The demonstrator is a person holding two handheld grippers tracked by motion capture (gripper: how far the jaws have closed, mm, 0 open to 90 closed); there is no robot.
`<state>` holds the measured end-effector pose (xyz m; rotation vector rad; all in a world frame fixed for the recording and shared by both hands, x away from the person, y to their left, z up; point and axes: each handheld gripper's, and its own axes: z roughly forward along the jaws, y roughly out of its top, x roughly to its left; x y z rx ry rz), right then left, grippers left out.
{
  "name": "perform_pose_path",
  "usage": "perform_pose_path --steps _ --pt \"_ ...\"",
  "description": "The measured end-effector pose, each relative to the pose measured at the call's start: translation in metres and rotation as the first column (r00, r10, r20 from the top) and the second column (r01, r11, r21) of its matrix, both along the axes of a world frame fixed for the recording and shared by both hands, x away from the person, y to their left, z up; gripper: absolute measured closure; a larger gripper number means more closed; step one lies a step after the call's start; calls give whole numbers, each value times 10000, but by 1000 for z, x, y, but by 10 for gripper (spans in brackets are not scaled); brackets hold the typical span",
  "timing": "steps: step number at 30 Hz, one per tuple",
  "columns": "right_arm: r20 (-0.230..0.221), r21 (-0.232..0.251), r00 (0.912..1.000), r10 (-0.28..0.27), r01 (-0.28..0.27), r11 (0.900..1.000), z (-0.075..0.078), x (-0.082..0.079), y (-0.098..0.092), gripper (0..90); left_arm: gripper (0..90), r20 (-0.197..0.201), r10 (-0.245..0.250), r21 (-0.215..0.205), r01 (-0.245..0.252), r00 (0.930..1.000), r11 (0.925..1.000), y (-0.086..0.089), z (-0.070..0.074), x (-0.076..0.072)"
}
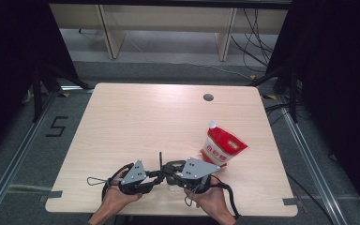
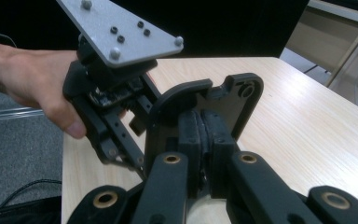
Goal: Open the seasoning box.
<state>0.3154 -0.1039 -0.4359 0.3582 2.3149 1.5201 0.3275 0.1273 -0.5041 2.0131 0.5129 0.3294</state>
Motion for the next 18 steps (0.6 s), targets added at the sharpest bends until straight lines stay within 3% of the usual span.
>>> perform_pose_path --steps 7,9,12,18 --pt "-127 148 9999 70 -69 9999 1 4 6 876 724 -26 148 -2 -148 9999 9999 -1 0 -2" --pt "124 116 9997 197 -198 9997 1 6 8 876 724 -67 114 28 -114 9999 9999 -2 1 -2" --pt "-202 160 9996 173 -170 9997 1 5 9 877 724 -70 216 37 -215 9997 9998 -3 1 -3" --pt "-283 104 9993 231 -228 9997 0 6 12 877 723 -105 254 33 -253 9996 9997 -3 1 -3"
